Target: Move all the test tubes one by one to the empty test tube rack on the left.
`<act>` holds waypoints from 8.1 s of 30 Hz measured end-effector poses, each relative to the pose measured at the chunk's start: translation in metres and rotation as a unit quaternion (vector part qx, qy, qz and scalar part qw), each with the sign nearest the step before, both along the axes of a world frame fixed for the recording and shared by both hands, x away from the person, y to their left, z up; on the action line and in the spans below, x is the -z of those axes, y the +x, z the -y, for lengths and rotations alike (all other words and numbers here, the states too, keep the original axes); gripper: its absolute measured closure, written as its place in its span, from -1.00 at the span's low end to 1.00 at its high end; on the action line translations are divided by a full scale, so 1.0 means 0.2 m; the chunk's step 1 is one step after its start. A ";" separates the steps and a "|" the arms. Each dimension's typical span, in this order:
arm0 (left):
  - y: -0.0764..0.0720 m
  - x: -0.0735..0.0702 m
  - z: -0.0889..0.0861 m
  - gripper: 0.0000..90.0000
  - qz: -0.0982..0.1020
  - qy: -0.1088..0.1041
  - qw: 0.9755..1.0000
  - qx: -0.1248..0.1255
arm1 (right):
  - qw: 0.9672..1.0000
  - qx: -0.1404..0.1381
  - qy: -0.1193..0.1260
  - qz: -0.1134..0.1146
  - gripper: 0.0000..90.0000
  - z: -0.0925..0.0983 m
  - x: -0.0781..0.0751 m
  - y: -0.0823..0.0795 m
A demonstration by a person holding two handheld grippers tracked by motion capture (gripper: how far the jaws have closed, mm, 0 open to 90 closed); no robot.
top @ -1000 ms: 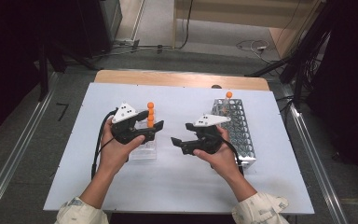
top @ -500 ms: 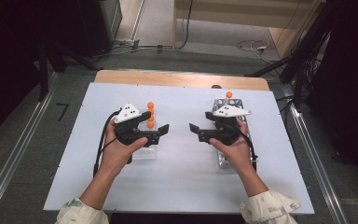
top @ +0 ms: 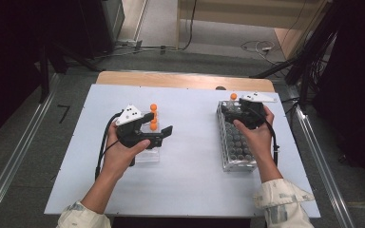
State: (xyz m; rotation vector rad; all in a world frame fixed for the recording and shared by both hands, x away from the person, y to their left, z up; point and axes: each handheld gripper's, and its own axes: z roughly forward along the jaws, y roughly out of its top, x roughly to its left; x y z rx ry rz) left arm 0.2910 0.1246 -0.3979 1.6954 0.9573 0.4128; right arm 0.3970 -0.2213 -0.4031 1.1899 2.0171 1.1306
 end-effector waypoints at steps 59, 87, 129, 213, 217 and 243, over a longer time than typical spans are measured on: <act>0.00 0.02 0.02 -0.62 -0.003 0.009 1.000 0.001 | 1.000 0.000 -0.011 -0.009 0.59 0.10 -0.07 0.23; -0.04 -0.01 0.04 -0.40 0.015 0.000 1.000 0.014 | 0.969 -0.240 -0.034 -0.042 0.59 -0.56 0.03 -0.31; -0.07 -0.10 -0.06 0.56 0.034 -0.008 0.999 0.013 | 0.956 -0.285 0.033 -0.062 -0.46 -0.61 0.05 -0.42; -0.15 0.09 -0.23 -0.60 -0.011 0.011 0.999 -0.035 | 0.983 -0.170 0.064 -0.036 -0.58 -0.15 0.03 -0.42; -0.16 0.09 -0.25 -0.60 -0.014 0.009 0.999 -0.036 | 0.983 -0.167 0.062 -0.036 -0.58 -0.12 0.03 -0.42; -0.23 0.14 -0.34 -0.61 -0.025 0.004 0.999 -0.046 | 0.989 -0.129 0.071 -0.029 -0.58 0.10 0.02 -0.47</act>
